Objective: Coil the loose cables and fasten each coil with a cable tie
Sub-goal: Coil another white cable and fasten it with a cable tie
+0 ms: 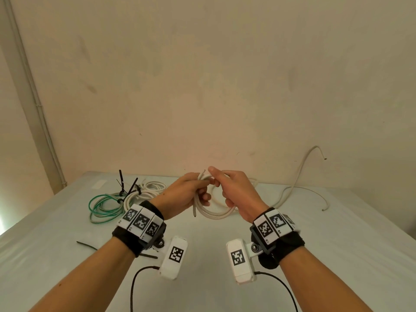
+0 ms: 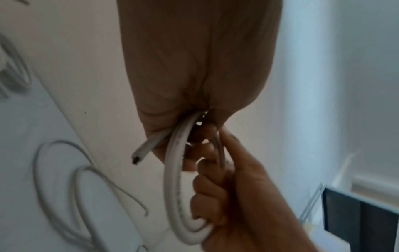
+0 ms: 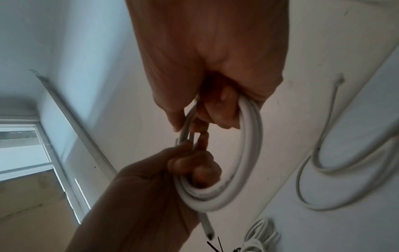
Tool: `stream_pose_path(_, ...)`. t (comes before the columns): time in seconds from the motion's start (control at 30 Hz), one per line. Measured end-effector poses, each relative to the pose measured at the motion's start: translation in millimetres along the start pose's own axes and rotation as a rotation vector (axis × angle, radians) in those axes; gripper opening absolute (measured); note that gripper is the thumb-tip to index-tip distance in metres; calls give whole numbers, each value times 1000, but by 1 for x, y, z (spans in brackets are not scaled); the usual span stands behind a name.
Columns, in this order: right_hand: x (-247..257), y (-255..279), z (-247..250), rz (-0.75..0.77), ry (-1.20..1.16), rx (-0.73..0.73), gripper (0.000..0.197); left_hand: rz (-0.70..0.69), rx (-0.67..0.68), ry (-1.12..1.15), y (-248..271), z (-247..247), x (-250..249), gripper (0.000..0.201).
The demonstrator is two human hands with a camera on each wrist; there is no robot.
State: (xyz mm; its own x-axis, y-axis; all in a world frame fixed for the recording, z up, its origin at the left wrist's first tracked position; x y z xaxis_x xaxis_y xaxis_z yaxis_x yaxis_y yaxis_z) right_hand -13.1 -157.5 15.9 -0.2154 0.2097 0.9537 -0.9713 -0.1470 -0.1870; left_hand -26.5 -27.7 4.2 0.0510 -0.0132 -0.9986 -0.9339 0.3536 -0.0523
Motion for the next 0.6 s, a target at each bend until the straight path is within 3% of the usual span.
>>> stream_pose_path(0.07, -3, 2, -5, 7, -49, 11, 45, 62, -15, 47, -1, 0, -2, 21)
stream_pose_path(0.13, -4, 5, -11, 1, -40, 46, 42, 97, -48, -90, 0, 3, -6, 16)
stream_pose_path(0.23, -2, 2, -17, 12, 82, 45, 56, 127, -47, -307, 5, 0, -12, 17)
stream_pose_path(0.3, 6, 0, -22, 99, 167, 61, 46, 142, -25, -356, 9, -4, -13, 13)
stream_pose_path(0.43, 13, -3, -35, 233, 147, 88, 29, 162, -46, -256, 15, 8, -8, 18)
stream_pose_path(0.53, 7, -8, -39, 183, -7, 12, 41, 112, -4, -50, 19, 22, -7, 13)
stream_pose_path(0.6, -1, -9, -41, 106, -171, -57, 42, 118, -13, 74, 24, 33, -1, 21)
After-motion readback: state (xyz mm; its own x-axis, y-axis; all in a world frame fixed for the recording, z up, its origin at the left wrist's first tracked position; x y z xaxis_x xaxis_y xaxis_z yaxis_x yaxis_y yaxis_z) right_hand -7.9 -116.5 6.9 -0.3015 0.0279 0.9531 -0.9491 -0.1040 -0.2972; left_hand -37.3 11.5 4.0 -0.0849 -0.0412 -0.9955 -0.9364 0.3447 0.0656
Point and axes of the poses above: each hand's wrist, its own y-axis away from the middle knuckle, its own z-axis out of the back of the hand, x = y × z, the point moved 8 cm from there along -y, towards the middle knuckle, and after that the axes turned 2 degrees about z, right-handed, at the moved point
